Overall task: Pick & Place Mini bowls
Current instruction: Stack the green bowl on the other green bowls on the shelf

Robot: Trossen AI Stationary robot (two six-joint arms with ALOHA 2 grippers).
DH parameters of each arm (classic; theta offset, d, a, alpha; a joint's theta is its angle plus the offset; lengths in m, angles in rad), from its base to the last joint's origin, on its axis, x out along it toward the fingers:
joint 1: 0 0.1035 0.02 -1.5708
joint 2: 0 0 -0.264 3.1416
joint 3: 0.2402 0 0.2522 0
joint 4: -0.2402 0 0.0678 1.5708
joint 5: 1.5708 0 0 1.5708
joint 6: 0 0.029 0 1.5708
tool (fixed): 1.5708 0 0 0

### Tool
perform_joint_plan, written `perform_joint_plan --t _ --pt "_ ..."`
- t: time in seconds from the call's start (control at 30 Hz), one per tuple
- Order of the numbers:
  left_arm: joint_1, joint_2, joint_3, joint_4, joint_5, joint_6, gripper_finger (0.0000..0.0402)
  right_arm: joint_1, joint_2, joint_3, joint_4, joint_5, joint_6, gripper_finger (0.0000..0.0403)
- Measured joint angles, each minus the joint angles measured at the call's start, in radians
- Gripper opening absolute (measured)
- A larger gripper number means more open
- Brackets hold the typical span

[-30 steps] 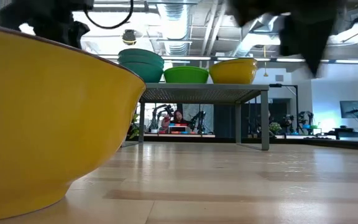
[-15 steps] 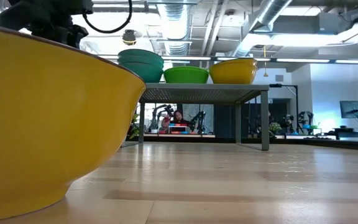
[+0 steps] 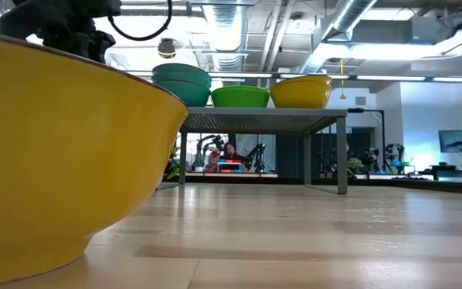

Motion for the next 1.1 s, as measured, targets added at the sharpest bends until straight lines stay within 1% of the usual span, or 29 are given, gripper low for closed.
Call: perform_joint_plan --t 0.17,0.33,0.6,0.83,0.97,1.1 --pt "0.000 0.000 0.000 0.004 0.000 0.000 0.0116 -0.009 0.010 -0.050 -0.012 0.000 0.002 0.0127" --pt "0.000 0.000 0.000 0.011 0.000 0.000 0.0118 -0.025 0.010 -0.070 -0.023 0.001 -0.010 0.0127" --pt "0.000 0.000 0.000 0.021 0.000 0.000 0.0117 -0.028 0.010 -0.134 0.120 -0.001 -0.013 0.0127" --pt "0.000 0.000 0.000 0.031 0.000 0.000 0.0116 -0.029 0.011 -0.137 0.067 0.000 -0.021 0.0127" --pt "0.000 0.000 0.000 0.035 0.000 0.000 0.0117 -0.028 0.028 -0.137 0.067 0.001 -0.016 0.0126" --pt "0.000 0.000 0.000 0.040 0.000 0.000 0.0118 -0.029 0.059 -0.136 0.079 -0.003 -0.021 0.0113"
